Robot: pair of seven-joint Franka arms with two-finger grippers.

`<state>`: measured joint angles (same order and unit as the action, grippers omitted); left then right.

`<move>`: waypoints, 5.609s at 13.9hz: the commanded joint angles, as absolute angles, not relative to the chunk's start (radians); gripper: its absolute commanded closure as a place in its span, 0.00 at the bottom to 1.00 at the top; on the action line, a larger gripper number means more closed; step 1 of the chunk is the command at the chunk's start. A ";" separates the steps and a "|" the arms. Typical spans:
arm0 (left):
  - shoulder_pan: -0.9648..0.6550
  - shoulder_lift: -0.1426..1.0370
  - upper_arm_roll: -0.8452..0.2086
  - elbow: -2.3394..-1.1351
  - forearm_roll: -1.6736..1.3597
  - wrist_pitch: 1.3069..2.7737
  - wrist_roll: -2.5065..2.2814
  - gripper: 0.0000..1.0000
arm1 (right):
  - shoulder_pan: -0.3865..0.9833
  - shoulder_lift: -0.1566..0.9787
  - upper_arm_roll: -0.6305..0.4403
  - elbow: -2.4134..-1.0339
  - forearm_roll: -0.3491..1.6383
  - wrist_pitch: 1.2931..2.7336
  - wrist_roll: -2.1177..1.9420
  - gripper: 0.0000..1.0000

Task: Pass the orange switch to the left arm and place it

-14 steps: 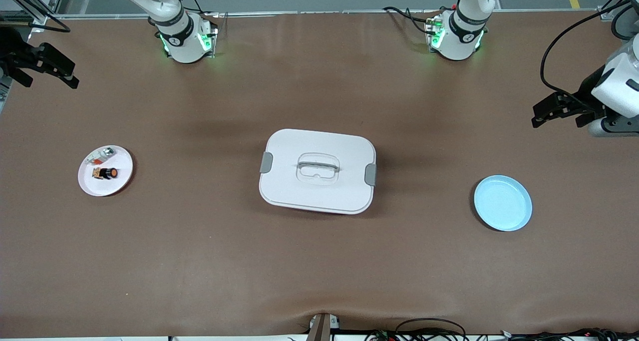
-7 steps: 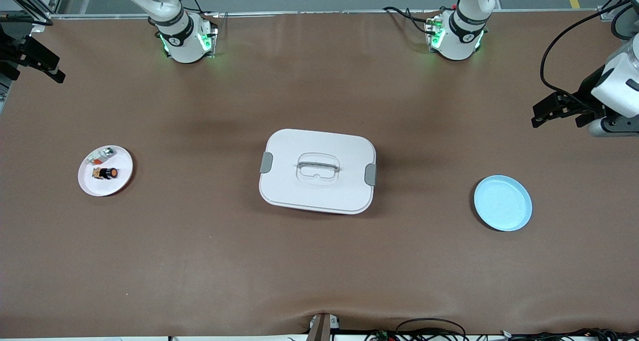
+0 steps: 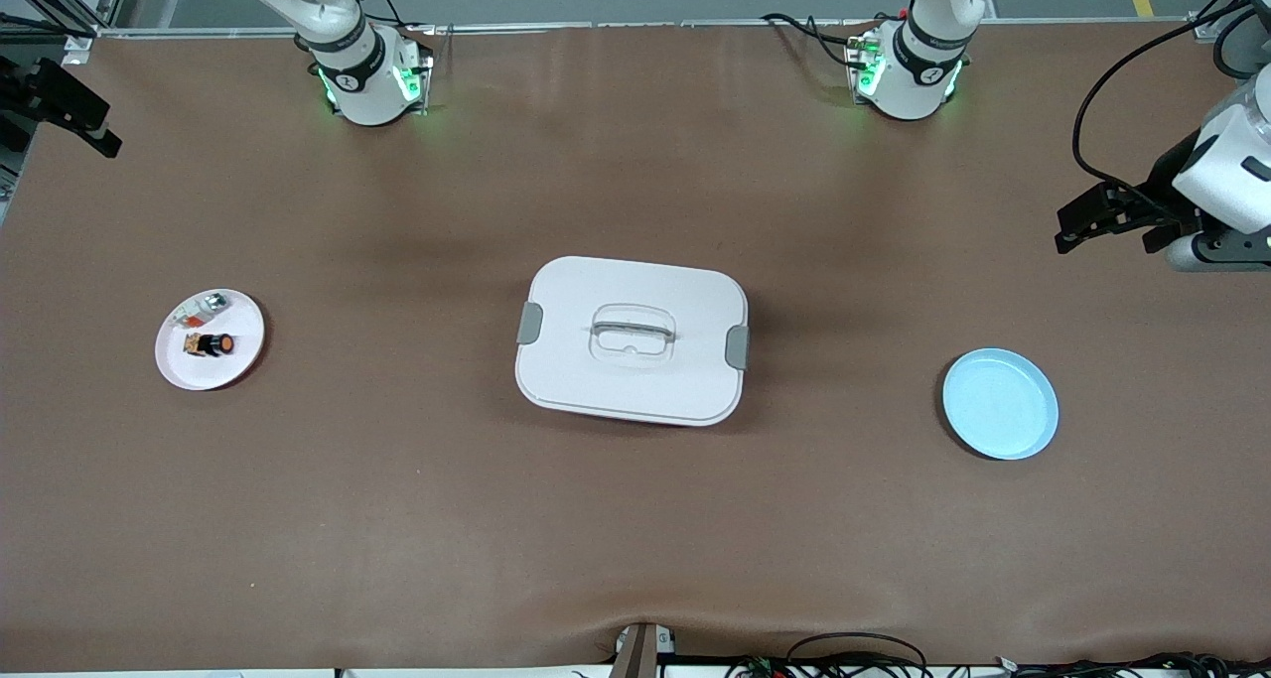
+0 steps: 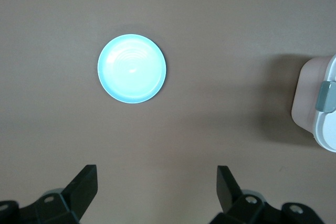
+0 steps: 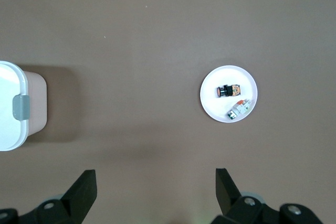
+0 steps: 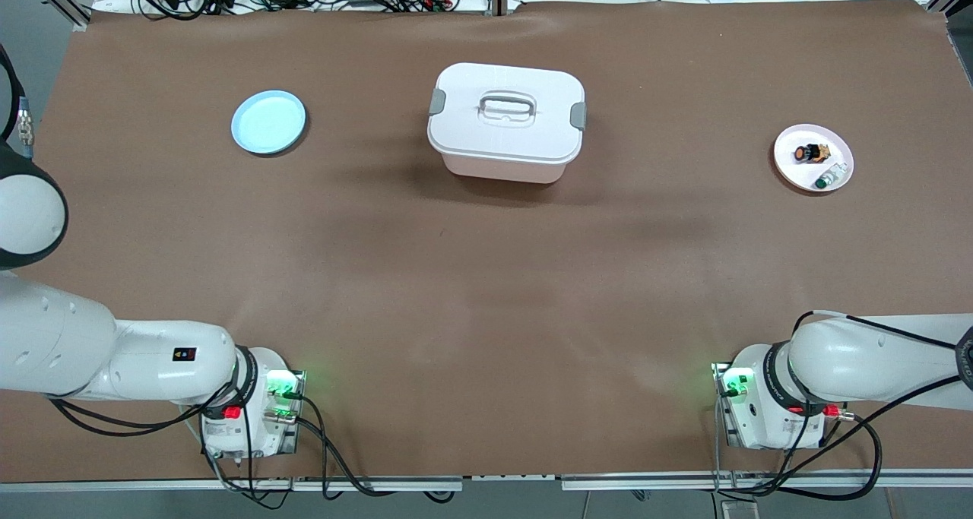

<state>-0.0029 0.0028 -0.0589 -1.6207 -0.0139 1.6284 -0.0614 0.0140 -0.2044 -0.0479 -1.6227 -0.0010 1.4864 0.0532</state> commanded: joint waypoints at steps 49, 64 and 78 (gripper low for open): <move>0.003 0.041 -0.058 -1.557 -0.014 1.597 -0.054 0.00 | -0.276 0.152 -0.063 -1.751 0.014 1.820 -0.268 0.00; 0.003 0.041 -0.058 -1.555 -0.014 1.597 -0.054 0.00 | -0.302 0.293 -0.061 -2.146 0.017 2.445 -0.268 0.00; 0.011 0.041 -0.058 -1.554 -0.014 1.597 -0.049 0.00 | -0.339 0.440 -0.054 -2.143 0.018 2.602 -0.383 0.00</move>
